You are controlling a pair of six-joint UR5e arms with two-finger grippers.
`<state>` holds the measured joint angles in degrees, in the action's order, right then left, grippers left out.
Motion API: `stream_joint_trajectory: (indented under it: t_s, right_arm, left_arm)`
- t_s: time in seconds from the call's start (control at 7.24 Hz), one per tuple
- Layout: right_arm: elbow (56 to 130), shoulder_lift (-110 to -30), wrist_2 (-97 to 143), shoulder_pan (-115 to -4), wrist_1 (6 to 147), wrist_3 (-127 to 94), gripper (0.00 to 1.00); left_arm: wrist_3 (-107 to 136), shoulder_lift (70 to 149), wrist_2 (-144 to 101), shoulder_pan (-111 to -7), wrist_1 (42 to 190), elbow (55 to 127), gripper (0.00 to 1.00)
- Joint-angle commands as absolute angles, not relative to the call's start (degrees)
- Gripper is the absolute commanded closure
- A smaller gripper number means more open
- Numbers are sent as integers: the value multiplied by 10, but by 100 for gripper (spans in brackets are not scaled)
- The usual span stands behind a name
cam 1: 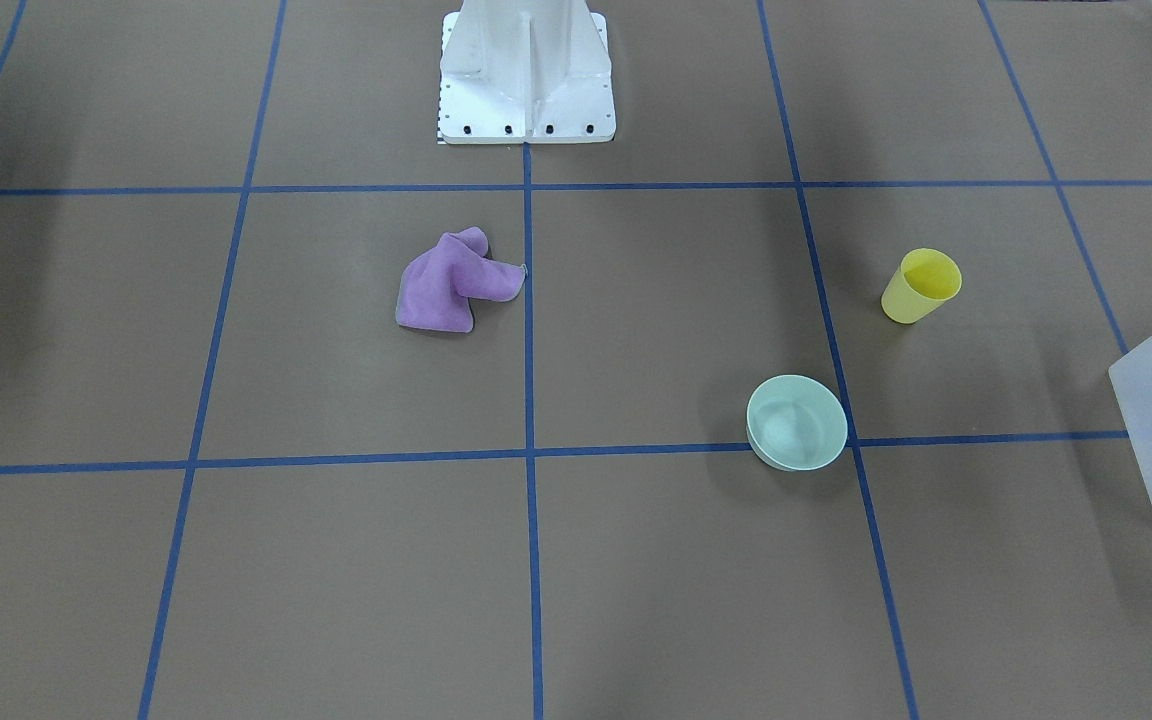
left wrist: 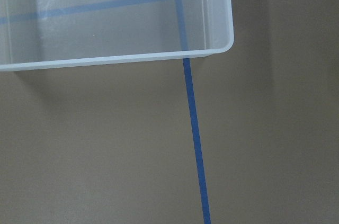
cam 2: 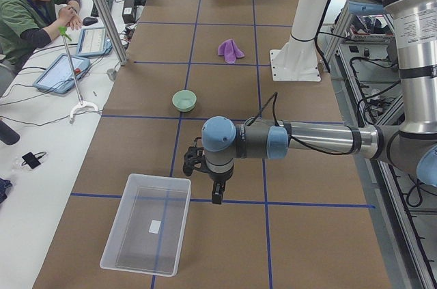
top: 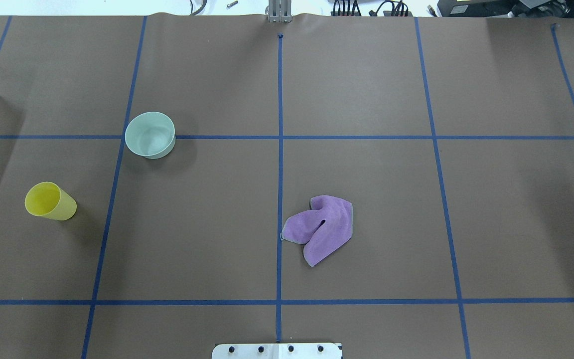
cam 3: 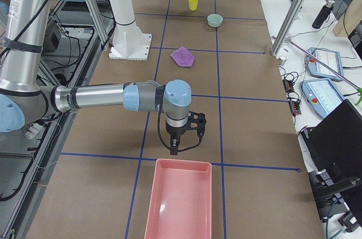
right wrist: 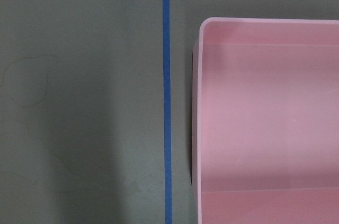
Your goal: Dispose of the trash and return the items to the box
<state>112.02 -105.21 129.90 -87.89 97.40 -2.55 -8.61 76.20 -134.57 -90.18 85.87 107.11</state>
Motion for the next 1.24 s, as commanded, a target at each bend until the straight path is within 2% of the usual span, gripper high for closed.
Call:
stream_joint_trajectory:
  t_s: [0.0, 0.41, 0.83, 0.97, 1.1]
  right_arm:
    - [1121, -1051, 1300, -879, 974, -25, 0]
    - [1121, -1050, 1300, -879, 973, -26, 0]
    - [1121, -1045, 1323, -877, 827, -31, 0]
    - [1121, -1041, 1324, -877, 752, -40, 0]
    - [1121, -1030, 1326, -875, 738, -67, 0]
  left_arm:
    - [-85, 760, -1319, -902, 858, 1089, 1]
    - [-85, 764, -1316, -902, 858, 1107, 1]
    - [-86, 787, -1323, -906, 889, 1128, 1]
    - [-84, 799, -1322, -906, 972, 1117, 1]
    - [-77, 809, -1319, -904, 1082, 1087, 1]
